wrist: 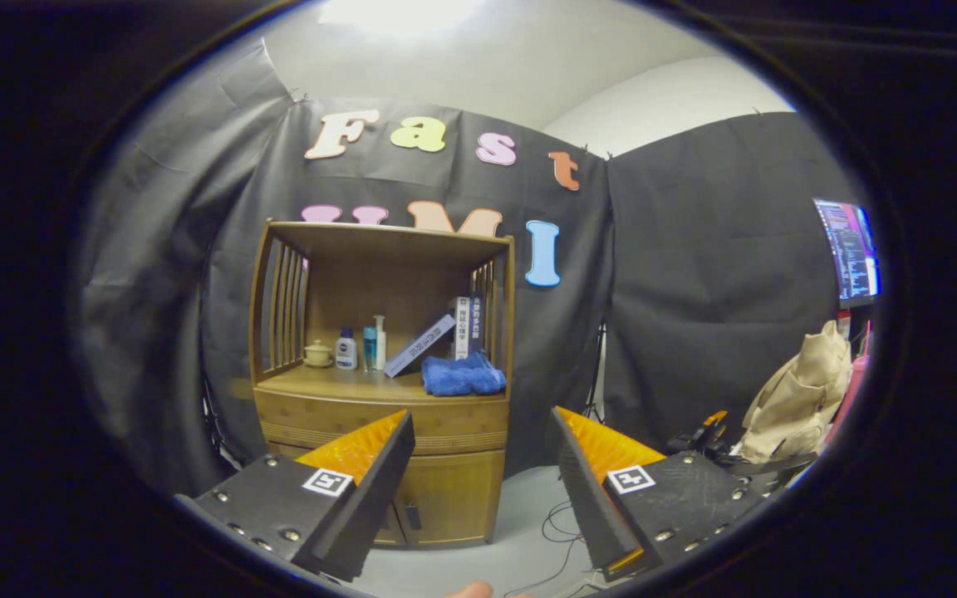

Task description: Pull open the drawer, take out the items inside it, and place them on the countertop above the cabinet.

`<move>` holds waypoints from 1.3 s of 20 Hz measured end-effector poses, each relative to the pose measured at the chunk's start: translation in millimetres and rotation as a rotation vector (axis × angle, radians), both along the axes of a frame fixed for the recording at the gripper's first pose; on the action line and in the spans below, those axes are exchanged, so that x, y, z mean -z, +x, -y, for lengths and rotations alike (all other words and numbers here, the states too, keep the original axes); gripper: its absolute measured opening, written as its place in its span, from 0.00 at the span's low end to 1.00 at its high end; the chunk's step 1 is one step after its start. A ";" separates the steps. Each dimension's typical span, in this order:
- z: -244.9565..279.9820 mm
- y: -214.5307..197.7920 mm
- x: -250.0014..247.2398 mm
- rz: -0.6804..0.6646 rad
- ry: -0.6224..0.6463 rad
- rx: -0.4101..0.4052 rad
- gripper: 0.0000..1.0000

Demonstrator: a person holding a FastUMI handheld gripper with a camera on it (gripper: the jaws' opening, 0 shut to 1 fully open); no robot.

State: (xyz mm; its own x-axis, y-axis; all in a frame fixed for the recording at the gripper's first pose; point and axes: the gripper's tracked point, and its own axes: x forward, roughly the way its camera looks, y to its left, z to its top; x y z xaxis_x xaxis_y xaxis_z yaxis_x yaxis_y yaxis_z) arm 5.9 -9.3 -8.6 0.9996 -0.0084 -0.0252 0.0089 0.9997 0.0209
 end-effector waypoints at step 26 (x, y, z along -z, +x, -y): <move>-187.3 238.2 187.7 -0.270 0.132 -0.266 0.90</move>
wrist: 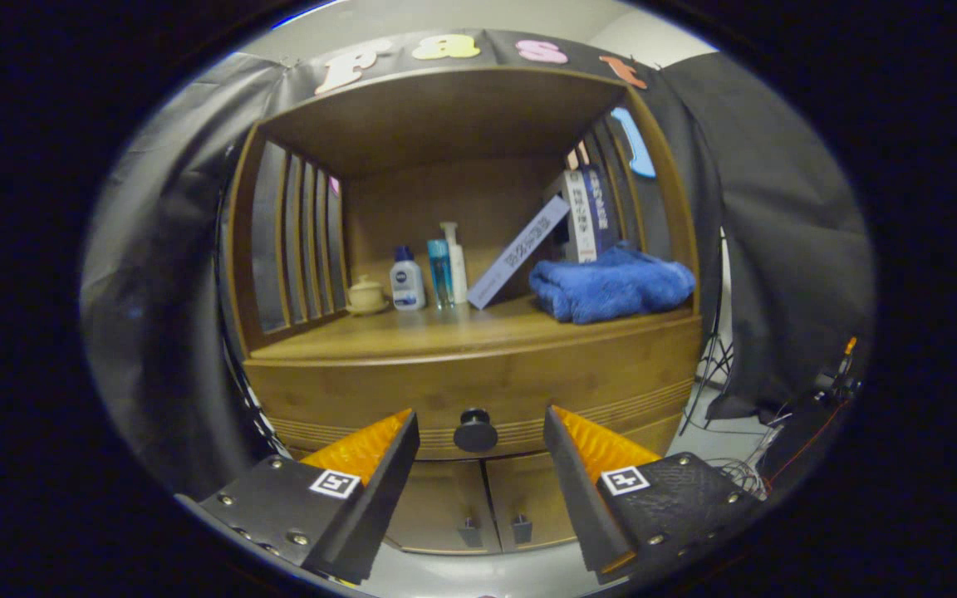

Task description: Pull open the drawer, take out the items inside it, and place them on the countertop above the cabinet.

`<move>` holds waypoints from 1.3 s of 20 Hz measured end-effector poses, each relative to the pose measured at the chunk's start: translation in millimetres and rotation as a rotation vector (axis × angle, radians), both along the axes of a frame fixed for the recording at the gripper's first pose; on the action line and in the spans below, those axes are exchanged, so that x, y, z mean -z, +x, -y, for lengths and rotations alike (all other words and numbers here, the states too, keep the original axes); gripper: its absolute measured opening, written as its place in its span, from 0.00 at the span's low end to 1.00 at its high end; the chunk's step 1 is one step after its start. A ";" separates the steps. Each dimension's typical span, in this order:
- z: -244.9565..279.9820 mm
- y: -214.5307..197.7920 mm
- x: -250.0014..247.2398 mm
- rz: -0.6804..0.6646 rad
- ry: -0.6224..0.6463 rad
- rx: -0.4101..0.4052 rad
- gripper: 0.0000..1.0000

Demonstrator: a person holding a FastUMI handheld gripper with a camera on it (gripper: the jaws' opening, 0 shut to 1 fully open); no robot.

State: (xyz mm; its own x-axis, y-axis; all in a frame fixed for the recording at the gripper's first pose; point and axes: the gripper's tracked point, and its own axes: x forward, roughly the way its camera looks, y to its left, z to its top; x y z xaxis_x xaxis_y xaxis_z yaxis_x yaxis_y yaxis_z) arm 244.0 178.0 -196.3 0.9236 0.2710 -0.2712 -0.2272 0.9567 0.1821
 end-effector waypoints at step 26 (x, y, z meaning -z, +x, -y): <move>5.2 -60.8 43.9 -0.229 -0.137 0.004 0.21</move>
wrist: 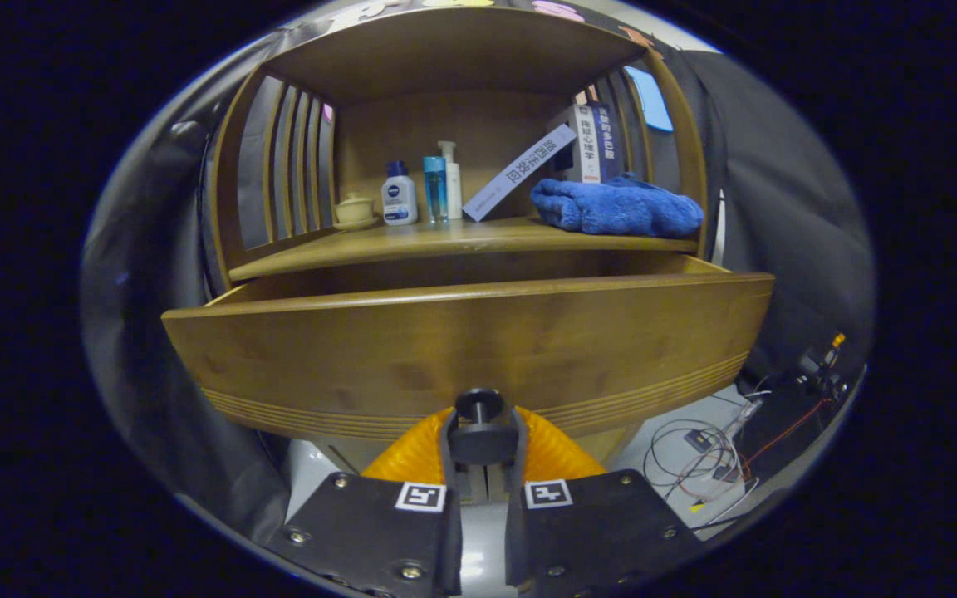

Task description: Pull open the drawer, take out the items inside it, and place them on the countertop above the cabinet.

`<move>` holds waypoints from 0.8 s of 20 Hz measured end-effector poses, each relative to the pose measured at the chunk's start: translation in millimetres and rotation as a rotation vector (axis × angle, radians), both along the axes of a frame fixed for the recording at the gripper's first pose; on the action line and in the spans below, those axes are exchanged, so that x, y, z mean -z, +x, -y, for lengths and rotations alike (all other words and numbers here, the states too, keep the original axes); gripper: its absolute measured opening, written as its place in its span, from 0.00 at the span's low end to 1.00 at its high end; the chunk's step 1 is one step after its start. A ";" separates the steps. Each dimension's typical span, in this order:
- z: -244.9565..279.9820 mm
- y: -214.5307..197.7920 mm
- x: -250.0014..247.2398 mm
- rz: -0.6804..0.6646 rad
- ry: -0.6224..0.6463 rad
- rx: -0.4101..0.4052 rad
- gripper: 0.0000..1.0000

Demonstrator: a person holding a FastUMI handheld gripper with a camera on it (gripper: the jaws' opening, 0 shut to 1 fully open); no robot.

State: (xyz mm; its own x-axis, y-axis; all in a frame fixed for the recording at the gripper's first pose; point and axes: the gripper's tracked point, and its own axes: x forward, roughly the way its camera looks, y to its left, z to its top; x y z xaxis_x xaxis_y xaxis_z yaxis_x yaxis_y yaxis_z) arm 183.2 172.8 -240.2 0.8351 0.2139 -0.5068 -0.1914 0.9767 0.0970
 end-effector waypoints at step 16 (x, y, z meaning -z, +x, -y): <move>13.0 -57.7 -60.9 0.082 0.004 0.145 0.57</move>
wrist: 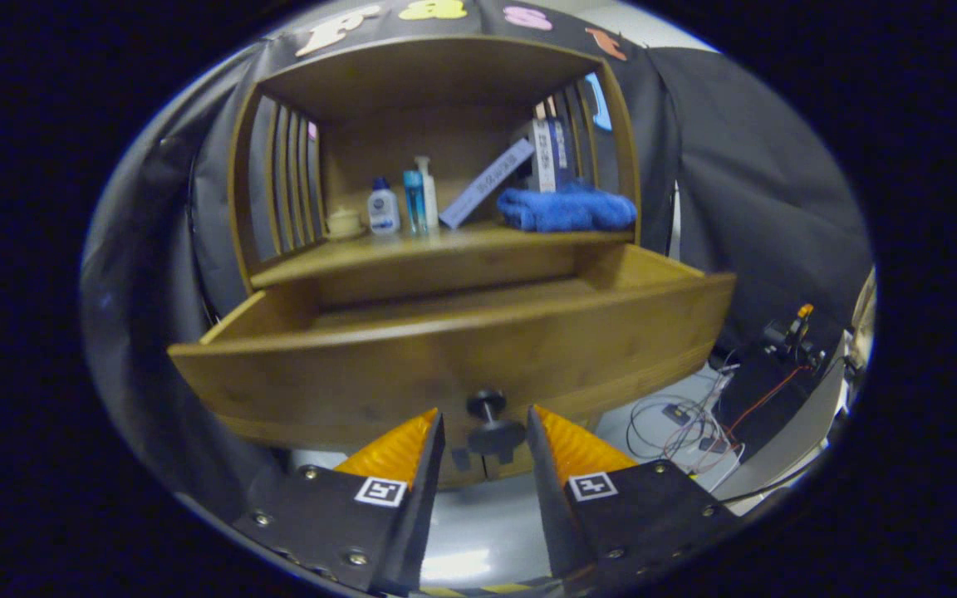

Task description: Pull open the drawer, take out the items inside it, and place them on the countertop above the cabinet.

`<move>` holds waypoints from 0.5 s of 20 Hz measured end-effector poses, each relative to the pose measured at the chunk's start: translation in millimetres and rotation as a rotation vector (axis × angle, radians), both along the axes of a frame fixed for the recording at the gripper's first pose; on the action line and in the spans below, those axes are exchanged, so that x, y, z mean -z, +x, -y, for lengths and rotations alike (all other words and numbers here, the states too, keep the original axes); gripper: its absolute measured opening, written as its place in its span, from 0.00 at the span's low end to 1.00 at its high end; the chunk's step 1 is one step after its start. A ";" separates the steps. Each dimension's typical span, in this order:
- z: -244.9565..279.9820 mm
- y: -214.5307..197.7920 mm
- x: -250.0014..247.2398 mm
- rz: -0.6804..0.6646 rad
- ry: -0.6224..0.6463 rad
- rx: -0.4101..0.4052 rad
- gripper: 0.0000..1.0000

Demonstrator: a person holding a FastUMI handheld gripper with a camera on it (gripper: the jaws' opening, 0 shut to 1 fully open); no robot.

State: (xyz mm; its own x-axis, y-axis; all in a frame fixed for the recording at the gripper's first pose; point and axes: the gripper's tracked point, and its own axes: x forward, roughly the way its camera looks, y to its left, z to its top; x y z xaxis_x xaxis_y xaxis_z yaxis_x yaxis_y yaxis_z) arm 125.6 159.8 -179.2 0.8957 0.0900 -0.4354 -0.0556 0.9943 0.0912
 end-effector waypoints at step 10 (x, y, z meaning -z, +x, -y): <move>-25.8 127.7 -64.8 -0.124 0.183 0.468 0.57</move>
